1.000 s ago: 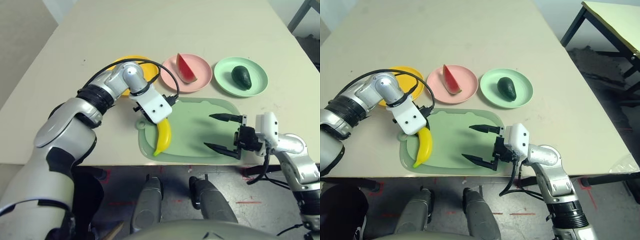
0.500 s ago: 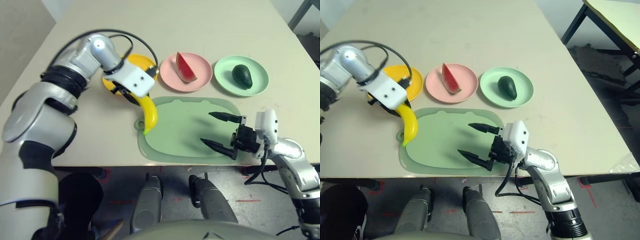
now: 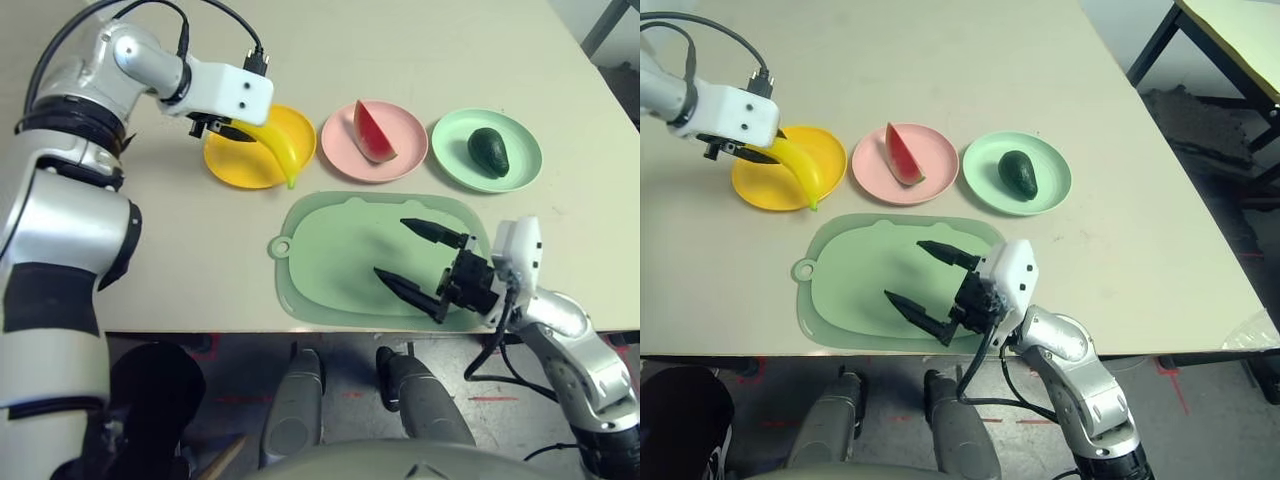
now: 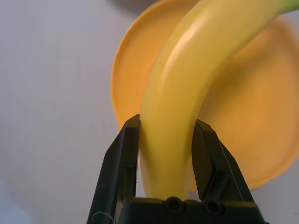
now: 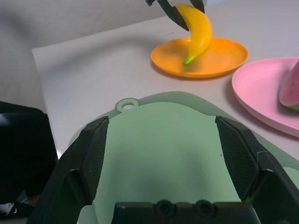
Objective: Place the fruits into color-matched plates.
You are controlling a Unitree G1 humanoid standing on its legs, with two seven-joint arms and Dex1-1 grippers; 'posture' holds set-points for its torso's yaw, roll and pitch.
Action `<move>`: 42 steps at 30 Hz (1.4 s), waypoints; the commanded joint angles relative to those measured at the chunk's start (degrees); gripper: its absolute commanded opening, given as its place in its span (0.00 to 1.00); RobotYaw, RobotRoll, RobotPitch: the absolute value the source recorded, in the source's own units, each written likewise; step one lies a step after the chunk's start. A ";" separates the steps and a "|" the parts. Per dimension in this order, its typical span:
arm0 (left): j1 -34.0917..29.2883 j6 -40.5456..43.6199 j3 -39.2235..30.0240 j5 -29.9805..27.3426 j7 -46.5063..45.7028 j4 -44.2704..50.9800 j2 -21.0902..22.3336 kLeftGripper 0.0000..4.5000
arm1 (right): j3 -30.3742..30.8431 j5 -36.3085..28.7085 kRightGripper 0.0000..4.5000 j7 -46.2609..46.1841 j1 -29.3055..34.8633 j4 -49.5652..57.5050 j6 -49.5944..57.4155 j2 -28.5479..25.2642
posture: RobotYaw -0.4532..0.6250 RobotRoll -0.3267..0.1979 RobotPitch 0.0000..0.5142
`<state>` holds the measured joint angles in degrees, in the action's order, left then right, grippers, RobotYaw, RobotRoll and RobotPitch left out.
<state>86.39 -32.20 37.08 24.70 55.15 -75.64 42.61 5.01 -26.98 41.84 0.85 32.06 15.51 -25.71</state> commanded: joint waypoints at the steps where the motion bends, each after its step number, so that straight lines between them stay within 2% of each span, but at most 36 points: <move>1: -1.99 4.26 -1.60 2.96 -5.43 -2.10 -0.70 0.37 | -1.36 -0.47 1.00 -0.27 1.28 0.79 0.35 -1.10 | 0.36 0.62 0.49; 6: -5.71 7.66 -4.72 3.26 -8.08 -2.83 -1.47 0.37 | -1.84 -0.73 1.00 0.46 2.76 1.55 0.11 -2.22 | 0.35 0.62 0.49; 17: -9.56 8.97 -11.39 2.69 -5.52 -2.51 -3.01 0.37 | -3.74 -0.86 1.00 1.22 3.63 0.85 -0.36 -3.84 | 0.35 0.62 0.47; 25: -9.59 8.50 -12.36 3.50 -5.60 -2.40 -2.62 0.96 | -3.40 0.51 1.00 0.80 3.40 0.19 -0.86 -3.63 | 0.35 0.62 0.45; 26: -9.60 8.40 -12.48 3.51 -5.66 -2.37 -2.36 0.99 | -3.35 0.87 1.00 0.55 3.23 0.03 -0.92 -3.59 | 0.36 0.62 0.44; 32: -8.90 7.53 -14.80 2.11 -5.15 -2.01 -0.27 0.99 | -3.11 2.29 1.00 -1.39 2.63 -0.29 -0.50 -3.19 | 0.36 0.62 0.43; 37: -8.47 8.91 -24.26 -6.28 -0.78 -1.02 2.42 0.99 | -3.61 2.47 1.00 -3.29 2.51 -0.55 -0.08 -2.32 | 0.36 0.62 0.44; 42: -14.00 11.93 -36.89 -18.99 7.68 1.59 6.21 0.99 | -9.19 1.90 1.00 -5.72 0.22 -6.51 -0.42 -2.13 | 0.37 0.62 0.46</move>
<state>74.70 -21.81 2.92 9.08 60.15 -74.36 48.12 -1.43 -24.79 37.06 1.13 28.17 15.02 -27.33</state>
